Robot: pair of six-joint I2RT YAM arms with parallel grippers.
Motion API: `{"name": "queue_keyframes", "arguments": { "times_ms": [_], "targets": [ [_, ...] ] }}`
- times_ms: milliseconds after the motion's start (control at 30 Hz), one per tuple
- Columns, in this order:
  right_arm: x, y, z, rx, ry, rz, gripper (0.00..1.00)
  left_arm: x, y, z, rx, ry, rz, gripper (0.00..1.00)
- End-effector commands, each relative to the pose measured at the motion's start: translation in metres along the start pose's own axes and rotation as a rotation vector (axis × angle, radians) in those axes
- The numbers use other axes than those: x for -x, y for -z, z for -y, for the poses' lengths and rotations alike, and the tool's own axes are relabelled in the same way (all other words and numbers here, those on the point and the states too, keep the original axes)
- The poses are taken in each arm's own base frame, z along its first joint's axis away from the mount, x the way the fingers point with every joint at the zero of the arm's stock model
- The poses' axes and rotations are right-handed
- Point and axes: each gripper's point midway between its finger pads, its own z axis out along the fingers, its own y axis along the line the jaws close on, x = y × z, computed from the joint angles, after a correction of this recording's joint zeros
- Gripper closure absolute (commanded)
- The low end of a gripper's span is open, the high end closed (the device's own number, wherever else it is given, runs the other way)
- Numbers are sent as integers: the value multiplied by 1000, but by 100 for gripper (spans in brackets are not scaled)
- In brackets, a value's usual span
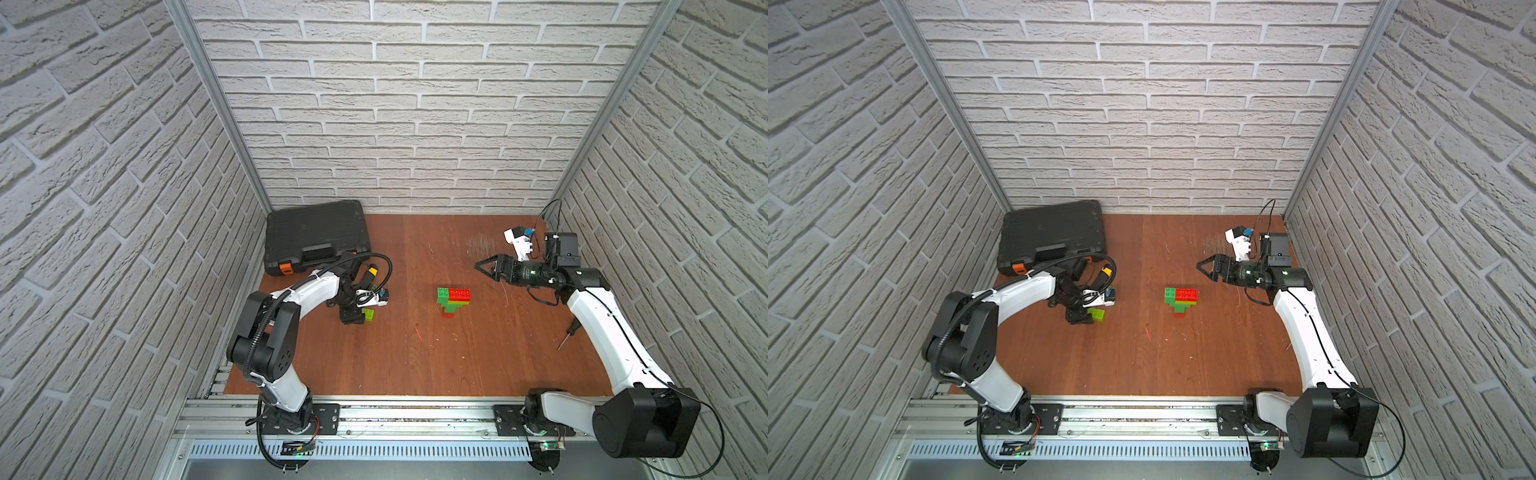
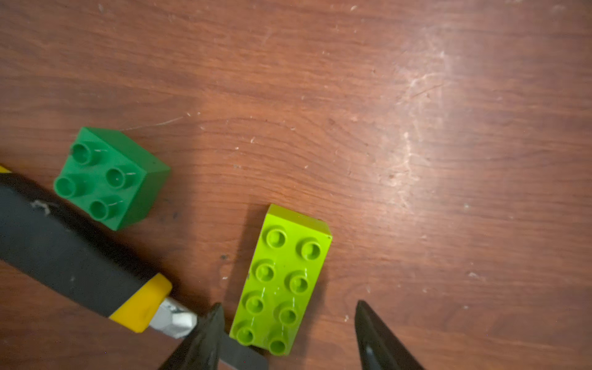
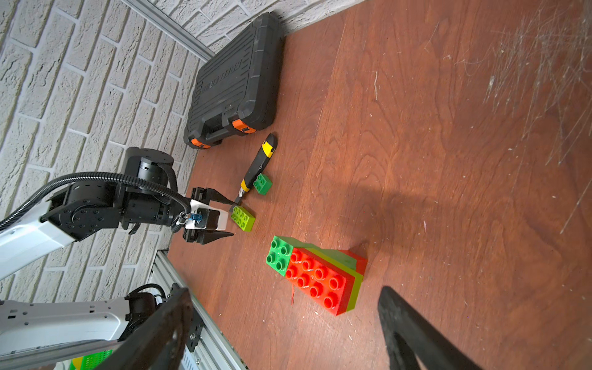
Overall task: Assemble a spoon with lego
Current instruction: Move the lego brick at the center of the board.
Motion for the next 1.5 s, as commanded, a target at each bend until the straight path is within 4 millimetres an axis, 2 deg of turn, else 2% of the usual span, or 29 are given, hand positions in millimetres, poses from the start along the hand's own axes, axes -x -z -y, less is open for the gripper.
{"name": "queue_keyframes", "arguments": {
  "times_ms": [0,200,367,433,500,667,767,933,1000,1100,1200,1233,1367,1467],
  "targets": [
    [7,5,-6,3,39,16,11,6,-7,-14,67,-75,2,37],
    [6,8,-7,-8,45,20,11,2,-23,-3,23,-96,-17,46],
    [7,13,-9,-21,72,28,12,11,-19,5,21,-116,-3,70],
    [7,15,-11,-20,84,35,12,18,-13,9,24,-126,5,77],
    [7,18,-12,-26,100,47,13,29,-5,18,14,-134,23,80],
    [2,23,-17,-28,208,98,13,69,2,59,-48,-173,68,80],
    [0,26,-21,-33,281,139,13,90,-8,83,-78,-206,65,78],
    [-3,26,-20,-90,343,120,14,113,-32,99,-94,-213,51,76],
    [-4,26,-23,-93,361,111,14,115,-37,100,-91,-222,41,71],
    [-6,26,-27,-89,382,106,14,116,-39,101,-91,-227,32,56],
    [-7,27,-31,-92,399,98,14,118,-32,98,-69,-233,48,38],
    [-7,27,-33,-92,412,97,14,119,-29,98,-59,-235,57,35],
    [-9,32,-51,-84,517,105,14,124,-5,90,-10,-207,119,30],
    [-16,35,-75,-79,675,118,13,124,29,70,40,-82,242,29]
  ]
}}
